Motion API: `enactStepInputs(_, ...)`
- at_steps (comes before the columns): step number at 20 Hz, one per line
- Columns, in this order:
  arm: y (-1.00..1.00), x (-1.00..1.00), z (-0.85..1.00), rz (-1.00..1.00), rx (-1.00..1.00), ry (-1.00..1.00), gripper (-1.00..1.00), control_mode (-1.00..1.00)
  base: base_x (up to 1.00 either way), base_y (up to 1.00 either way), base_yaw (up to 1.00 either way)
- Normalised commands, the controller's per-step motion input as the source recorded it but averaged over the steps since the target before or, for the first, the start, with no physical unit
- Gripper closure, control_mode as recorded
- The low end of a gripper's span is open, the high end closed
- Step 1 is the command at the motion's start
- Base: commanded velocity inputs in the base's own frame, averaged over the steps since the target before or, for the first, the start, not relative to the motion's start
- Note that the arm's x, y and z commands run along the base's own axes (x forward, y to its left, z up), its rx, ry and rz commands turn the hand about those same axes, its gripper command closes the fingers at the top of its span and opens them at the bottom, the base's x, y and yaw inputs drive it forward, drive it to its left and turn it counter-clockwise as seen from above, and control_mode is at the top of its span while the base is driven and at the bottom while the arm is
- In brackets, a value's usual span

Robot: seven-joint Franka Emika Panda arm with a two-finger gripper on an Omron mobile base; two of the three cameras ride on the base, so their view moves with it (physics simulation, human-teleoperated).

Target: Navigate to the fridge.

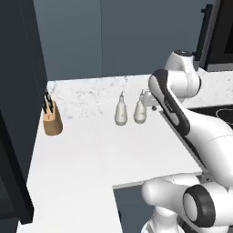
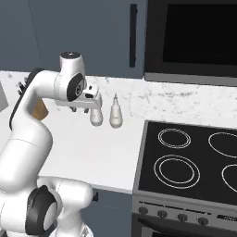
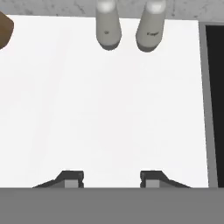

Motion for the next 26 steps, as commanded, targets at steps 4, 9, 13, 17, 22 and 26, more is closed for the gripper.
enactStepInputs(4, 0.00, 0.00, 0.00, 0.00, 0.00, 0.00, -1.00, 1.00, -0.43, -0.03, 0.00)
enactStepInputs(9, 0.00, 0.00, 0.00, 0.00, 0.00, 0.00, -1.00, 1.00, -0.73, -0.13, 0.00)
enactStepInputs(13, 0.00, 0.00, 0.00, 0.00, 0.00, 0.00, -1.00, 1.00, 0.00, -0.15, -0.01)
enactStepInputs(17, 0.00, 0.00, 0.00, 0.00, 0.00, 0.00, -1.00, 1.00, 0.00, -1.00, -0.10)
enactStepInputs(22, 0.00, 0.00, 0.00, 0.00, 0.00, 0.00, -1.00, 1.00, 0.00, -1.00, -0.08)
enactStepInputs(26, 0.00, 0.00, 0.00, 0.00, 0.00, 0.00, -1.00, 1.00, -0.01, -1.00, -0.06)
